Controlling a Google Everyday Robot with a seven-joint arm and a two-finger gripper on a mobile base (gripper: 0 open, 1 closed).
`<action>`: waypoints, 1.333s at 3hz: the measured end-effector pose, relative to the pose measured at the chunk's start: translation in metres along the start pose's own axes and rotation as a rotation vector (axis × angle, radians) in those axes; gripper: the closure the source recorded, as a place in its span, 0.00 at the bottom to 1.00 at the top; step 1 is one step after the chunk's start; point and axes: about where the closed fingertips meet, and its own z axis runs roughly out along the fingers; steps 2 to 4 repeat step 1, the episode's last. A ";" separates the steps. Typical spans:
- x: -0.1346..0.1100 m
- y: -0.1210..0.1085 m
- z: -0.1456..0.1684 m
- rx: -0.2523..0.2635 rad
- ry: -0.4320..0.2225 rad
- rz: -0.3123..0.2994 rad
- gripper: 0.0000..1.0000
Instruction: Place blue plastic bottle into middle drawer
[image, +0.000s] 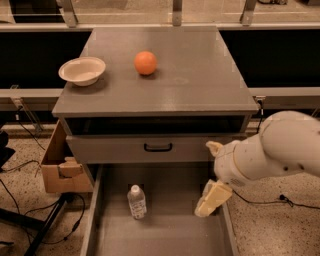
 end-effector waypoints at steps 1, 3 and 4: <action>-0.005 -0.015 -0.059 0.157 0.120 -0.023 0.00; -0.005 -0.015 -0.059 0.157 0.120 -0.023 0.00; -0.005 -0.015 -0.059 0.157 0.120 -0.023 0.00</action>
Offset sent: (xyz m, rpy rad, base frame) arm 0.0000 0.0000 0.0000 0.0000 0.0000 0.0000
